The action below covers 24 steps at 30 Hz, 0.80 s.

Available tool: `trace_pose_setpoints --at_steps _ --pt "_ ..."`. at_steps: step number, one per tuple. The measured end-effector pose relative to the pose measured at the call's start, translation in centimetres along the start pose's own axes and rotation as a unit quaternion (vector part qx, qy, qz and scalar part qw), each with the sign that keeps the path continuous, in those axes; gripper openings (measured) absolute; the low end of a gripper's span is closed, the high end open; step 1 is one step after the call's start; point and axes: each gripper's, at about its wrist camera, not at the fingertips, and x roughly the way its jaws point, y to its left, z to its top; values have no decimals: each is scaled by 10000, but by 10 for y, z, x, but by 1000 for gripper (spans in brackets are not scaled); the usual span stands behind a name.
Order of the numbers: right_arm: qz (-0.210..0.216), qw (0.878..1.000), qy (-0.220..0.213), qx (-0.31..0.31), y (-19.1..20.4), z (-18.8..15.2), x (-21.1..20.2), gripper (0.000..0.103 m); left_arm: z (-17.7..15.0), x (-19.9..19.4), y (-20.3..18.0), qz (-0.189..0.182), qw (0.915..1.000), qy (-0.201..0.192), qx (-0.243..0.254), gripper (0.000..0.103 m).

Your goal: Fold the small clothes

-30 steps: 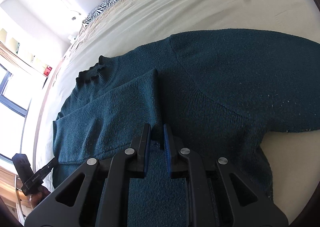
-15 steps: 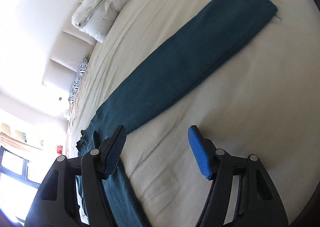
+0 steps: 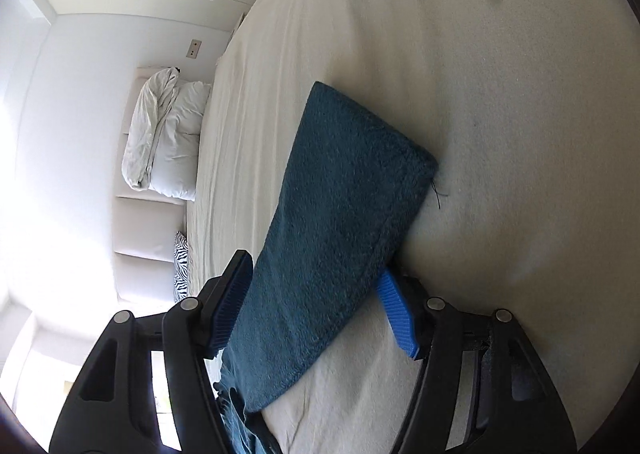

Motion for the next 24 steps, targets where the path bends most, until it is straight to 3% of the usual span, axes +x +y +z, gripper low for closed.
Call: trace_pose_setpoints --at_steps 2,6,9,13,16,19,22,24 --pt "-49 9999 -132 21 0 12 2 57 0 1 3 -12 10000 19 -75 71" --pt "-473 9978 -147 -442 16 24 4 22 6 4 8 -80 9997 45 -214 71" --pt "-698 9908 -111 -1150 51 15 3 16 13 7 8 -179 9994 74 -298 71" --pt "-820 9625 -2 -2585 128 -44 4 15 24 15 3 -455 9977 190 -466 71" --pt "-843 9157 213 -3924 189 -121 14 15 29 17 1 -676 9955 159 -641 71" --pt "-759 8454 465 -5267 231 -219 26 15 34 19 2 -898 9921 97 -866 71" --pt "-798 7778 728 -6192 246 -314 43 15 37 27 4 -1157 9868 133 -1130 71" --pt "-827 7510 1000 -6474 241 -365 54 15 37 31 8 -1268 9835 167 -1281 71"
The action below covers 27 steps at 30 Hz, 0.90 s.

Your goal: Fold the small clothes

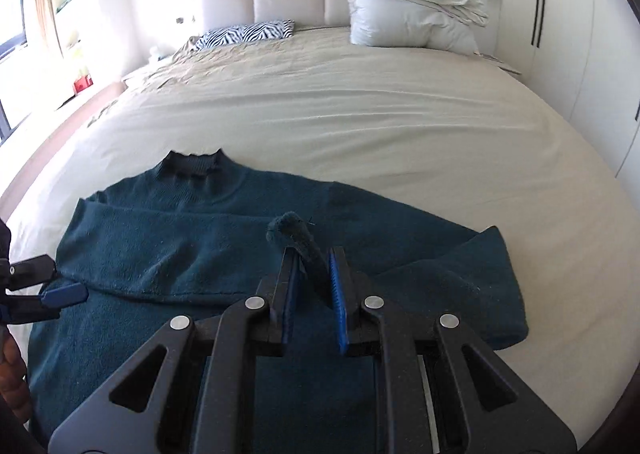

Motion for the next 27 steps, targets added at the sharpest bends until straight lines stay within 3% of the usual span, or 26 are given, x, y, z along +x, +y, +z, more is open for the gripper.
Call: trace_pose_setpoints --at_steps 3,6,7,10,13,16,22,24,27 --pt "134 9994 228 -215 48 -15 17 15 -1 10 10 -221 9989 120 -389 75" --pt "255 9992 320 -25 62 -33 20 15 -6 23 11 -461 9969 279 -574 75" --pt "342 9991 247 90 61 -36 16 15 -7 28 10 -547 9960 321 -636 77" --pt "1184 9913 -351 458 46 -34 -2 15 -10 42 14 -1006 9888 412 -1026 84" --pt "1049 9933 -468 150 52 -35 -13 15 -9 58 14 -1151 9834 597 -1267 91" --pt "837 9962 -223 31 49 -39 -4 15 -8 67 6 -862 9874 707 -1122 91" --pt "1098 9846 -29 1363 -18 -61 2 16 -1 104 -26 -7 9936 1078 -326 90" --pt "1150 9821 32 1494 -31 -69 2 17 0 122 -28 175 9923 1190 -282 86" --pt "1303 9768 180 1689 -49 -81 3 18 -3 148 -35 327 9888 1447 -169 70"
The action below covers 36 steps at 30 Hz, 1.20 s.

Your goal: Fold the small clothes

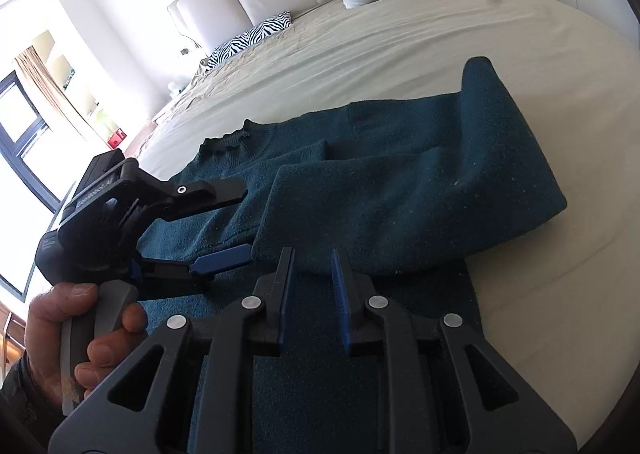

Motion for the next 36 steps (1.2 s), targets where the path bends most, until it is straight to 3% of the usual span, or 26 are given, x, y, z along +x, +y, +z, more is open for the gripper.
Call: trace_pose_setpoints --at_steps 3,5,7,14,18,23,25,28,36 --pt "84 9996 104 230 -18 -7 -1 18 -1 20 -8 229 9993 237 178 50" --pt "111 9991 177 379 -29 -13 0 18 -2 26 -10 275 9989 300 236 26" --pt "99 9985 235 477 -38 -19 2 18 0 26 -13 341 9988 242 252 10" --pt "102 9979 291 570 -52 -34 4 18 -2 -22 -42 537 9934 -406 928 9" --pt "43 9979 334 550 -53 -34 7 18 -6 -70 -69 837 9782 -928 1658 9" --pt "0 9980 348 536 -54 -35 9 18 -4 -130 -74 1079 9607 -1485 2083 9" --pt "-7 9979 358 532 -52 -33 11 18 0 -146 -61 1188 9580 -1578 2078 9" --pt "4 9976 371 580 -50 -32 14 18 11 -168 -29 1284 9605 -1645 1843 9" --pt "-21 9976 389 581 -50 -31 15 18 19 -175 44 1715 9635 -1550 1349 9"
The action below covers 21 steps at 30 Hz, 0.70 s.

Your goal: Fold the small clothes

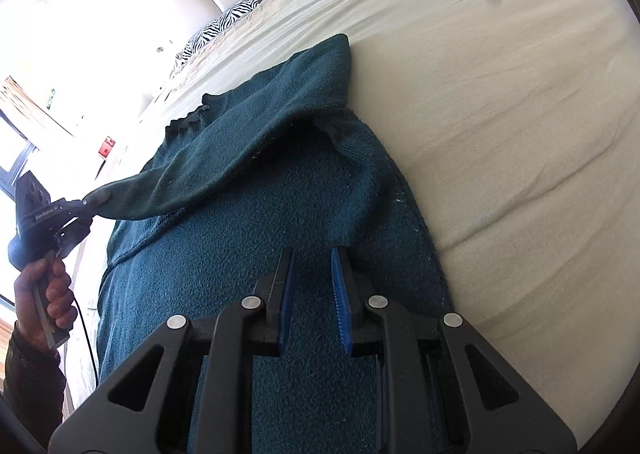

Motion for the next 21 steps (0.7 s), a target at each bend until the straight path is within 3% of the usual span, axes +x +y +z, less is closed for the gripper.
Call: trace_pose_setpoints --at_steps 13,18,21 --pt "-1 10000 37 -3 6 2 4 18 -18 1 30 95 9996 -195 -187 9" --pt "-4 10000 33 5 2 1 4 18 -20 16 39 131 9995 168 -245 11" --pt "-11 10000 41 0 4 2 3 18 -20 20 42 106 9993 135 -326 15"
